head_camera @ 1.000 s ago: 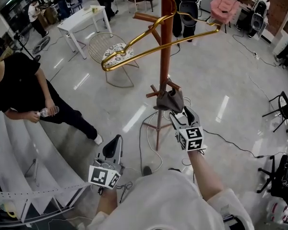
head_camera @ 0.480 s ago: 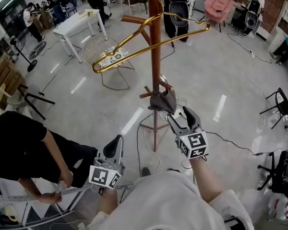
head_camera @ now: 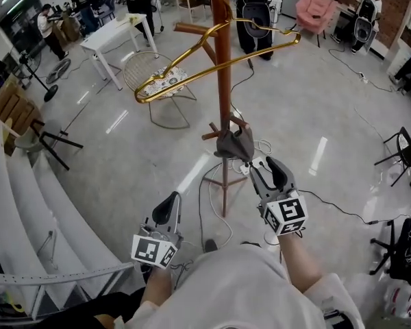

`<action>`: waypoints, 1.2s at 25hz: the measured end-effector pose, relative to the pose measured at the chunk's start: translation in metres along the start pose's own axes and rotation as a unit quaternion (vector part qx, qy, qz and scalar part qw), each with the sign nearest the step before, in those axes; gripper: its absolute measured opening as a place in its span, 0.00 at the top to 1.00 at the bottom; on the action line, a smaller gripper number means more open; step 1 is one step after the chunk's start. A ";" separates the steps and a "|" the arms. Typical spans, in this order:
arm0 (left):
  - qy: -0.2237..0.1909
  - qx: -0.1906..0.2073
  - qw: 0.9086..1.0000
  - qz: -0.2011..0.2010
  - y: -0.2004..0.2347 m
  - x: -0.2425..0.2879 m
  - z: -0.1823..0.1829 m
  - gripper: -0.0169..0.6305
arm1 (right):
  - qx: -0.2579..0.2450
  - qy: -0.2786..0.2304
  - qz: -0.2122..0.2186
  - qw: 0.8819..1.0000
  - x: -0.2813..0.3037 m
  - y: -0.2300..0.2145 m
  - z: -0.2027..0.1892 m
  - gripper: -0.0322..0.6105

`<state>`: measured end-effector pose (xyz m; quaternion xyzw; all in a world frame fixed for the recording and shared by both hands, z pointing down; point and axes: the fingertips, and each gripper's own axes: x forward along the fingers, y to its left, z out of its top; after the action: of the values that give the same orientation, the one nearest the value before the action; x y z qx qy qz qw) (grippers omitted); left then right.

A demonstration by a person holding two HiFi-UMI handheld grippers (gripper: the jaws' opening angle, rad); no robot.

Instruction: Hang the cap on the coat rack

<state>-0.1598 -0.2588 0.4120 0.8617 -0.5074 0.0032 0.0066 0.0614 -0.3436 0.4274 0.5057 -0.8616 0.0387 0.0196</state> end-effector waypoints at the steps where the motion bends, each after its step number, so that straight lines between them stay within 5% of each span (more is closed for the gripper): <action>1: 0.000 0.001 1.000 0.001 0.000 0.000 0.001 0.96 | -0.002 -0.006 -0.003 1.000 -0.004 -0.001 0.002 0.79; 2: 0.000 0.001 1.000 0.001 0.000 0.000 0.001 0.96 | -0.006 -0.013 -0.005 1.000 -0.007 -0.001 0.004 0.92; 3: 0.000 0.002 1.000 0.001 0.000 0.000 0.001 0.96 | -0.010 -0.017 -0.005 1.000 -0.009 -0.001 0.005 0.93; 30: 0.001 0.003 1.000 -0.001 -0.015 -0.006 0.001 0.96 | -0.013 -0.021 -0.008 1.000 -0.029 -0.006 0.002 0.93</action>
<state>-0.1491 -0.2463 0.4104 0.8620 -0.5068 0.0060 0.0048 0.0806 -0.3215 0.4232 0.5131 -0.8581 0.0167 0.0089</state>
